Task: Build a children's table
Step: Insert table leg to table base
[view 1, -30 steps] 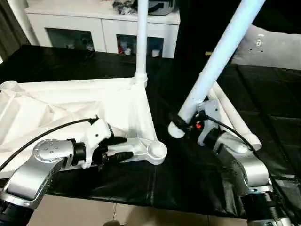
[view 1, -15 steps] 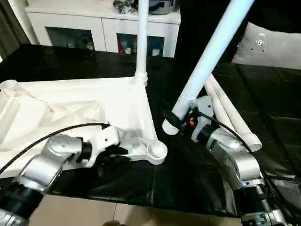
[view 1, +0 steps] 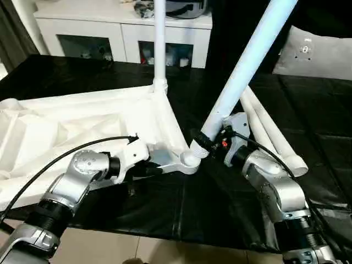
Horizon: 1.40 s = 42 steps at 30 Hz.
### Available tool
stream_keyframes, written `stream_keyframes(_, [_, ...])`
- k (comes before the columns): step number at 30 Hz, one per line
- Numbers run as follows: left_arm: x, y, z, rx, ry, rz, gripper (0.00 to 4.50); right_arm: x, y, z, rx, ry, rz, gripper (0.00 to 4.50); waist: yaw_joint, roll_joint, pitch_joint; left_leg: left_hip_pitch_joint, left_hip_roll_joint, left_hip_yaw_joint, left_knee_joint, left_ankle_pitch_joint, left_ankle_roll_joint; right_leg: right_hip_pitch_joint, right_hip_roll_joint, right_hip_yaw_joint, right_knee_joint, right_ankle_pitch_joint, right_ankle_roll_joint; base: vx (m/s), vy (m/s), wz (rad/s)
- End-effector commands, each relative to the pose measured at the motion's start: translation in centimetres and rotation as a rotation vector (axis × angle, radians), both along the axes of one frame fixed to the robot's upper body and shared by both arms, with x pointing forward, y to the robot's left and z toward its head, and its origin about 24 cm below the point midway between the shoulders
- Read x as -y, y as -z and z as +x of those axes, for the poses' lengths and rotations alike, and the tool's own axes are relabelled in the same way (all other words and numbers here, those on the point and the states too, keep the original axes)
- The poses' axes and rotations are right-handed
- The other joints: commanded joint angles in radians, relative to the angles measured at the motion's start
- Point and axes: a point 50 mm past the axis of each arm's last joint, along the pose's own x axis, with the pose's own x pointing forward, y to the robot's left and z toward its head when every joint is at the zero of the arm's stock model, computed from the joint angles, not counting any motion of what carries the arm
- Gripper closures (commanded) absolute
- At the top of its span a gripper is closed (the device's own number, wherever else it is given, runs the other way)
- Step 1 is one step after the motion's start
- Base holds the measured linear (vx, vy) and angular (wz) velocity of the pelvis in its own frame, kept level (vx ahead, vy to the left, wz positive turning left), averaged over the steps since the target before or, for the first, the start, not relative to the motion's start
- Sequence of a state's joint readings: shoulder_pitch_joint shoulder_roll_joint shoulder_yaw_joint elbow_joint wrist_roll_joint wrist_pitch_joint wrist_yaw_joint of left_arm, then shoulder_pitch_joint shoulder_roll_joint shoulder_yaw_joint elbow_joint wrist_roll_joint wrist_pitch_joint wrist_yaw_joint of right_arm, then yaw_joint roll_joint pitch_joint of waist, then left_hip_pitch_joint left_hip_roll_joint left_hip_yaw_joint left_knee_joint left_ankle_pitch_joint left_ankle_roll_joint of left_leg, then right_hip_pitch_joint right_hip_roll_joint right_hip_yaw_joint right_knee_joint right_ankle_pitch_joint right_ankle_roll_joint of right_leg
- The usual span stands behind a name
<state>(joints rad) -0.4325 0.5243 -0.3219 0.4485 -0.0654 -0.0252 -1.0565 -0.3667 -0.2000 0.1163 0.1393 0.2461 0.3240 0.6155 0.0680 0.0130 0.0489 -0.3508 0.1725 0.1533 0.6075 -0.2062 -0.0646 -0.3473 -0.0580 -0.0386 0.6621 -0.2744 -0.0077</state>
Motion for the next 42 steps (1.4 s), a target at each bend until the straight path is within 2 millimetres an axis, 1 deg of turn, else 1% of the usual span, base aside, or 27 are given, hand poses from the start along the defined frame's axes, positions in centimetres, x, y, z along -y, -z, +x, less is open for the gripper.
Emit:
stream_keyframes(1, [0.1, 1.4, -0.6, -0.036, 0.024, 0.012, 4.50, -1.0, -1.0, 0.4, -0.020, -0.081, -0.007, 2.59, 0.002, -0.018, -0.044, 0.001, 0.047, -0.011, -0.083, -0.163, 0.004, 0.027, -0.087, 0.057, -0.103, -0.096, -0.191, 0.000, 0.000, 0.00])
stream_keyframes(2, [0.1, 1.4, -0.6, -0.036, 0.025, 0.012, 4.50, -1.0, -1.0, 0.4, -0.023, -0.081, -0.008, 2.59, 0.004, -0.015, -0.045, 0.001, 0.048, -0.011, -0.084, -0.162, 0.004, 0.027, -0.089, 0.056, -0.104, -0.123, -0.186, 0.000, 0.000, 0.00])
stream_keyframes(3, [0.3, 1.5, -0.6, -0.039, 0.036, 0.010, 4.50, -0.9, -0.7, 0.7, -0.061, -0.090, -0.033, 2.59, 0.006, -0.020, -0.044, 0.003, 0.050, -0.007, -0.084, -0.157, 0.003, 0.022, -0.090, 0.059, -0.110, -0.159, -0.174, 0.000, 0.000, 0.00])
stream_keyframes(4, [0.4, 1.5, -0.6, -0.042, 0.037, 0.009, 4.50, -0.9, -0.6, 0.7, -0.067, -0.094, -0.037, 2.59, 0.008, -0.015, -0.044, 0.001, 0.052, -0.009, -0.087, -0.148, 0.000, 0.022, -0.092, 0.058, -0.111, -0.179, -0.171, 0.000, 0.000, 0.00])
stream_keyframes(5, [0.4, 1.5, -0.6, -0.043, 0.037, 0.008, 4.50, -0.9, -0.6, 0.7, -0.071, -0.096, -0.039, 2.59, 0.010, -0.015, -0.045, 0.002, 0.052, -0.008, -0.086, -0.142, 0.000, 0.020, -0.091, 0.058, -0.111, -0.175, -0.170, 0.000, 0.000, 0.00])
stream_keyframes(7, [0.3, 1.6, -0.6, -0.046, 0.037, 0.020, 4.50, -0.8, -0.4, 0.8, -0.090, -0.130, -0.060, 2.59, 0.018, -0.024, -0.050, -0.003, 0.054, -0.006, -0.086, -0.093, 0.007, 0.023, -0.087, 0.055, -0.101, -0.087, -0.171, 0.000, 0.000, 0.00])
stream_keyframes(8, [0.3, 1.6, -0.6, -0.046, 0.037, 0.022, 4.50, -0.8, -0.5, 0.8, -0.090, -0.132, -0.061, 2.59, 0.020, -0.022, -0.051, -0.002, 0.054, -0.007, -0.086, -0.082, 0.008, 0.023, -0.087, 0.054, -0.097, -0.060, -0.174, 0.000, 0.000, 0.00])
stream_keyframes(9, [0.2, 1.5, -0.5, -0.048, 0.045, 0.046, 4.50, -0.9, -0.5, 1.0, -0.091, -0.159, -0.079, 2.59, 0.021, -0.027, -0.053, -0.004, 0.053, -0.005, -0.083, -0.061, 0.017, 0.025, -0.086, 0.053, -0.092, -0.008, -0.179, 0.000, 0.000, 0.00])
stream_keyframes(11, [0.1, 1.5, -0.5, -0.059, 0.068, 0.065, 4.50, -1.0, -0.5, 1.1, -0.118, -0.184, -0.082, 2.59, 0.020, -0.023, -0.051, -0.002, 0.052, -0.004, -0.084, -0.066, 0.023, 0.022, -0.086, 0.051, -0.094, -0.006, -0.185, 0.000, 0.000, 0.00])
stream_keyframes(12, [0.2, 1.4, -0.7, -0.074, 0.095, 0.077, 4.50, -1.2, -0.5, 1.2, -0.132, -0.205, -0.097, 2.59, 0.021, -0.025, -0.050, -0.001, 0.053, -0.004, -0.084, -0.070, 0.024, 0.022, -0.087, 0.052, -0.094, -0.008, -0.188, 0.000, 0.000, 0.00])
stream_keyframes(15, [0.3, 1.3, -0.9, -0.095, 0.131, 0.090, 4.50, -1.4, -0.3, 1.3, -0.149, -0.231, -0.124, 2.59, 0.018, -0.025, -0.050, 0.000, 0.056, -0.005, -0.088, -0.082, 0.013, 0.022, -0.089, 0.050, -0.095, -0.030, -0.190, 0.000, 0.000, 0.00])
stream_keyframes(16, [0.4, 1.2, -0.9, -0.100, 0.145, 0.097, 4.50, -1.5, -0.3, 1.3, -0.158, -0.241, -0.129, 2.59, 0.018, -0.027, -0.051, 0.000, 0.057, -0.005, -0.088, -0.078, 0.012, 0.023, -0.089, 0.050, -0.093, -0.015, -0.192, 0.000, 0.000, 0.00])
stream_keyframes(18, [0.5, 1.1, -0.9, -0.101, 0.162, 0.109, 4.50, -1.7, -0.2, 1.4, -0.173, -0.255, -0.133, 2.59, 0.017, -0.030, -0.057, 0.002, 0.057, -0.005, -0.085, -0.047, 0.019, 0.026, -0.086, 0.049, -0.085, 0.062, -0.205, 0.000, 0.000, 0.00])
stream_keyframes(19, [0.6, 1.0, -0.9, -0.096, 0.168, 0.115, 4.50, -1.7, -0.2, 1.4, -0.178, -0.264, -0.136, 2.59, 0.017, -0.027, -0.058, 0.002, 0.056, -0.005, -0.083, -0.019, 0.031, 0.025, -0.084, 0.047, -0.080, 0.134, -0.216, 0.000, 0.000, 0.00])
stream_keyframes(20, [0.7, 1.0, -0.7, -0.084, 0.177, 0.136, 4.50, -1.7, -0.2, 1.3, -0.193, -0.289, -0.149, 2.59, 0.016, -0.031, -0.058, 0.002, 0.056, -0.004, -0.083, -0.017, 0.035, 0.026, -0.084, 0.046, -0.080, 0.147, -0.219, 0.000, 0.000, 0.00])
stream_keyframes(21, [0.7, 1.0, -0.7, -0.081, 0.179, 0.140, 4.50, -1.7, -0.2, 1.3, -0.196, -0.294, -0.152, 2.59, 0.017, -0.030, -0.059, 0.002, 0.056, -0.004, -0.083, -0.017, 0.037, 0.028, -0.084, 0.046, -0.079, 0.163, -0.221, 0.000, 0.000, 0.00])
stream_keyframes(23, [0.8, 1.0, -0.6, -0.082, 0.188, 0.149, 4.50, -1.6, -0.2, 1.3, -0.199, -0.300, -0.163, 2.59, 0.017, -0.033, -0.058, 0.005, 0.058, -0.003, -0.085, -0.039, 0.031, 0.027, -0.087, 0.047, -0.082, 0.151, -0.223, 0.000, 0.000, 0.00])
stream_keyframes(25, [0.9, 0.8, -0.6, -0.090, 0.206, 0.147, 4.50, -1.4, 0.0, 1.5, -0.200, -0.288, -0.173, 2.59, 0.018, -0.036, -0.057, 0.006, 0.059, -0.004, -0.088, -0.069, 0.014, 0.028, -0.089, 0.047, -0.085, 0.107, -0.221, 0.000, 0.000, 0.00])
stream_keyframes(29, [1.2, 0.3, -0.8, -0.100, 0.241, 0.129, 4.50, -1.2, 0.1, 1.7, -0.203, -0.271, -0.153, 2.59, 0.018, -0.037, -0.057, 0.006, 0.060, -0.004, -0.089, -0.076, 0.004, 0.028, -0.089, 0.048, -0.086, 0.099, -0.222, 0.000, 0.000, 0.00])
stream_keyframes(30, [1.3, 0.2, -0.8, -0.095, 0.243, 0.126, 4.50, -1.2, 0.1, 1.7, -0.208, -0.266, -0.131, 2.59, 0.017, -0.034, -0.058, 0.007, 0.060, -0.005, -0.089, -0.077, 0.002, 0.028, -0.089, 0.048, -0.085, 0.105, -0.225, 0.000, 0.000, 0.00])
stream_keyframes(32, [1.4, 0.0, -0.7, -0.085, 0.239, 0.116, 4.50, -1.0, 0.2, 1.7, -0.219, -0.257, -0.086, 2.59, 0.017, -0.035, -0.058, 0.007, 0.061, -0.005, -0.089, -0.078, 0.002, 0.028, -0.089, 0.048, -0.084, 0.118, -0.231, 0.000, 0.000, 0.00])
stream_keyframes(35, [1.5, -0.2, -0.5, -0.079, 0.219, 0.092, 4.50, -0.3, 0.5, 1.4, -0.235, -0.227, 0.017, 2.59, 0.020, -0.031, -0.060, 0.007, 0.060, -0.004, -0.087, -0.067, 0.006, 0.029, -0.088, 0.048, -0.083, 0.155, -0.238, 0.000, 0.000, 0.00])
stream_keyframes(36, [1.4, -0.3, -0.5, -0.085, 0.210, 0.080, 4.50, 0.1, 0.9, 1.2, -0.234, -0.202, 0.078, 2.59, 0.022, -0.024, -0.061, 0.006, 0.060, -0.005, -0.086, -0.064, 0.006, 0.030, -0.090, 0.048, -0.081, 0.173, -0.242, 0.000, 0.000, 0.00])
stream_keyframes(37, [1.4, -0.3, -0.5, -0.087, 0.208, 0.079, 4.50, 0.2, 1.0, 1.1, -0.234, -0.196, 0.091, 2.59, 0.023, -0.025, -0.061, 0.006, 0.061, -0.005, -0.086, -0.069, 0.006, 0.029, -0.091, 0.048, -0.082, 0.185, -0.245, 0.000, 0.000, 0.00])
stream_keyframes(39, [1.4, -0.3, -0.5, -0.094, 0.205, 0.078, 4.50, 0.5, 1.5, 0.7, -0.232, -0.182, 0.129, 2.59, 0.023, -0.025, -0.062, 0.006, 0.061, -0.006, -0.087, -0.073, 0.007, 0.031, -0.089, 0.047, -0.081, 0.191, -0.248, 0.000, 0.000, 0.00])
stream_keyframes(40, [1.3, -0.3, -0.5, -0.096, 0.204, 0.081, 4.50, 0.6, 1.9, 0.3, -0.235, -0.173, 0.159, 2.59, 0.024, -0.017, -0.061, 0.007, 0.061, -0.007, -0.087, -0.077, 0.004, 0.030, -0.090, 0.046, -0.081, 0.187, -0.250, 0.000, 0.000, 0.00])
stream_keyframes(42, [1.1, -0.3, -0.4, -0.097, 0.200, 0.084, 4.50, 0.8, 2.7, -0.4, -0.237, -0.147, 0.213, 2.59, 0.023, -0.018, -0.059, 0.007, 0.062, -0.007, -0.091, -0.108, -0.001, 0.030, -0.091, 0.046, -0.086, 0.149, -0.250, 0.000, 0.000, 0.00])
